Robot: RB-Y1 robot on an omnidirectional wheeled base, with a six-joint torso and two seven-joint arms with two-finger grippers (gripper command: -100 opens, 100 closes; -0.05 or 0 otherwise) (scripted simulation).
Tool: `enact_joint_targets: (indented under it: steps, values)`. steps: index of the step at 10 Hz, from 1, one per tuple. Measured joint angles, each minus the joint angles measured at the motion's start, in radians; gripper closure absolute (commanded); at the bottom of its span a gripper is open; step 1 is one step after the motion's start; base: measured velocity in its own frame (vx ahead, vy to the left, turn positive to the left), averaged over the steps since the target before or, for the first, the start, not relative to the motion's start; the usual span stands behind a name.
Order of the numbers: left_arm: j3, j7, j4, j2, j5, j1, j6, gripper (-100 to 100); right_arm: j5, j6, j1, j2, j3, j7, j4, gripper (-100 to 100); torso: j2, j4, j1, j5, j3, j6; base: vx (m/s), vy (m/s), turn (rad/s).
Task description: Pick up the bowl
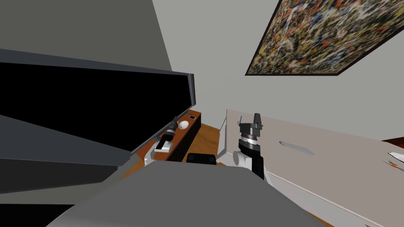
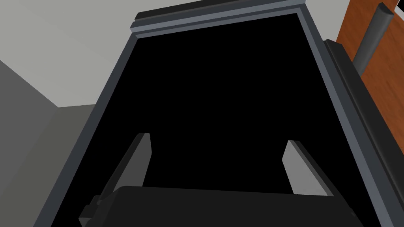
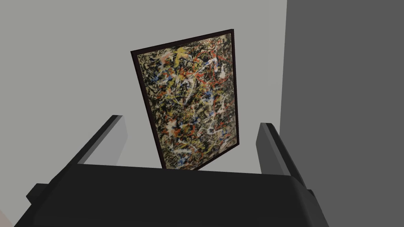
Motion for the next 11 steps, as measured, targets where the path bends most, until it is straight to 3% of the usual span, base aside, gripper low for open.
enact_joint_targets:
  steps: [11]
  values:
    - [0.024, -0.015, 0.282, 0.032, 0.059, -0.119, 0.216, -100, 0.000, 0.000, 0.000, 0.000, 0.000, 0.000, 0.000, 0, -0.002, 0.000, 0.002, 0.000, -0.001, 0.000, 0.004, 0.017, -0.029]
